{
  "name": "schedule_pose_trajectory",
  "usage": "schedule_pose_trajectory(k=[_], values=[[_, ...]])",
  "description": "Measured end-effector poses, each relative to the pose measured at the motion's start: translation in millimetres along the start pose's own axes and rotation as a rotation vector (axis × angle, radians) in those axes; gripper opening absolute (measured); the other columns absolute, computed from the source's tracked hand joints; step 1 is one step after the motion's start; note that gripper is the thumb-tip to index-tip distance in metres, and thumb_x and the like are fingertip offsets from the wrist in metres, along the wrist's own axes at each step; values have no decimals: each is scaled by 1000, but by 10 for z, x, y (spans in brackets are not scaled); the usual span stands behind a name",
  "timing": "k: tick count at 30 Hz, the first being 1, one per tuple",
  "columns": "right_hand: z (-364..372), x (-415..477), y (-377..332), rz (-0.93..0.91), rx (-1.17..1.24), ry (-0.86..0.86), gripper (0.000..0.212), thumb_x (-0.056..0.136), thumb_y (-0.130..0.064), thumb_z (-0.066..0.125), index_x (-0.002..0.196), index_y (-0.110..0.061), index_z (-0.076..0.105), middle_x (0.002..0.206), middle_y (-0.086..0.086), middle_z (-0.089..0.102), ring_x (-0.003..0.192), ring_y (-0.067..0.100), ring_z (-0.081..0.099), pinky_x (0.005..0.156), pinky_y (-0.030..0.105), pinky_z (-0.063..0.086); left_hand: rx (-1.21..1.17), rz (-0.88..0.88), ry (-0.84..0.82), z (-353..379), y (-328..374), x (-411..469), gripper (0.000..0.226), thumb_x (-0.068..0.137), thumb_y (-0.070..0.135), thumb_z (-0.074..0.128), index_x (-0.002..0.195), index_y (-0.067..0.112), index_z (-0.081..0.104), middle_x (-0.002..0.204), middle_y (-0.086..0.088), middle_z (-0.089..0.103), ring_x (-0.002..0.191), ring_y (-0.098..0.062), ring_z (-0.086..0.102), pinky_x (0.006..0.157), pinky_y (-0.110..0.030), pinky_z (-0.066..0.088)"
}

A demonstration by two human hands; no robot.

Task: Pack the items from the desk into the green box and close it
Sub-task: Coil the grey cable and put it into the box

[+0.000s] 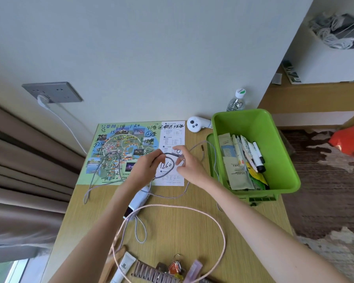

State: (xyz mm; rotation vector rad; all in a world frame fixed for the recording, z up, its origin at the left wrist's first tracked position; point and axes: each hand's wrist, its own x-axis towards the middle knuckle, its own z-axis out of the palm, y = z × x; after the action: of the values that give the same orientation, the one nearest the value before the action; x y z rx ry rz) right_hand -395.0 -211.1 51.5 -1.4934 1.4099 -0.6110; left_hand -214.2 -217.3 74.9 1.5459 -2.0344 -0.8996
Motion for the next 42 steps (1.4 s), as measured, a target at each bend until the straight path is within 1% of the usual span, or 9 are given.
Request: schedule_pose_trajectory(k=[4, 10, 13, 19, 27, 34, 37, 40, 42], values=[[-197, -115, -406, 28, 208, -90, 35, 81, -8, 53, 113, -20, 59, 87, 3, 53, 73, 17, 49, 64, 35, 38, 5, 72, 42, -263, 322, -36, 25, 102, 20, 46, 80, 13, 57, 55, 4, 43, 53, -28, 47, 58, -47, 47], [-448, -396, -881, -60, 166, -127, 23, 85, -18, 59, 108, -13, 59, 86, 6, 52, 78, 18, 52, 65, 35, 40, 68, 149, 82, -710, 800, -181, 25, 100, 21, 50, 80, 11, 60, 57, -3, 51, 52, -19, 47, 56, -38, 45], [-486, -511, -1095, -152, 38, 1, 18, 91, -29, 61, 99, -13, 62, 78, 7, 57, 71, 19, 55, 64, 35, 41, 35, 162, 84, -919, 993, -277, 23, 99, 24, 53, 78, 17, 59, 55, 4, 47, 48, -8, 44, 53, -31, 46], [-654, -755, -1663, -325, -116, 219, 18, 93, -21, 57, 79, -16, 68, 59, 4, 64, 57, 15, 58, 65, 34, 45, -2, 190, 128, -1347, 1233, -479, 13, 94, 24, 62, 82, 20, 59, 59, 5, 61, 50, -3, 56, 53, -14, 42], [-800, -1176, -2371, -484, -60, 232, 21, 96, -11, 54, 88, 2, 69, 69, 12, 66, 59, 20, 62, 52, 14, 42, -163, 213, 193, -1617, 1373, -855, 10, 95, 13, 60, 92, 3, 62, 70, -3, 66, 63, -9, 65, 69, -23, 52], [-905, -1453, -2810, -545, -30, 335, 21, 96, -11, 54, 90, 2, 69, 68, 7, 64, 59, 15, 61, 49, 19, 44, -209, 186, 205, -1651, 1220, -1116, 12, 95, 9, 59, 91, -2, 62, 78, -7, 66, 74, -17, 63, 78, -35, 52], [-879, -1532, -2908, -542, -14, 359, 21, 96, -12, 53, 90, 1, 68, 66, 4, 64, 58, 14, 61, 50, 21, 44, -189, 175, 200, -1653, 1137, -1160, 15, 95, 16, 60, 88, 2, 62, 80, -1, 66, 74, -9, 59, 75, -28, 48], [-860, -1589, -2994, -537, 38, 394, 19, 97, -12, 53, 89, -1, 67, 66, 4, 64, 59, 16, 62, 50, 19, 44, -197, 143, 161, -1662, 1085, -1170, 26, 97, 18, 56, 90, -7, 56, 82, -4, 64, 76, -19, 55, 72, -33, 44], [-860, -1626, -3042, -535, 77, 405, 19, 97, -12, 52, 88, -3, 67, 65, 4, 64, 59, 15, 62, 51, 18, 44, -255, 141, 129, -1668, 1079, -1191, 21, 101, 17, 48, 89, 0, 53, 85, -7, 69, 82, -22, 64, 74, -32, 48]])
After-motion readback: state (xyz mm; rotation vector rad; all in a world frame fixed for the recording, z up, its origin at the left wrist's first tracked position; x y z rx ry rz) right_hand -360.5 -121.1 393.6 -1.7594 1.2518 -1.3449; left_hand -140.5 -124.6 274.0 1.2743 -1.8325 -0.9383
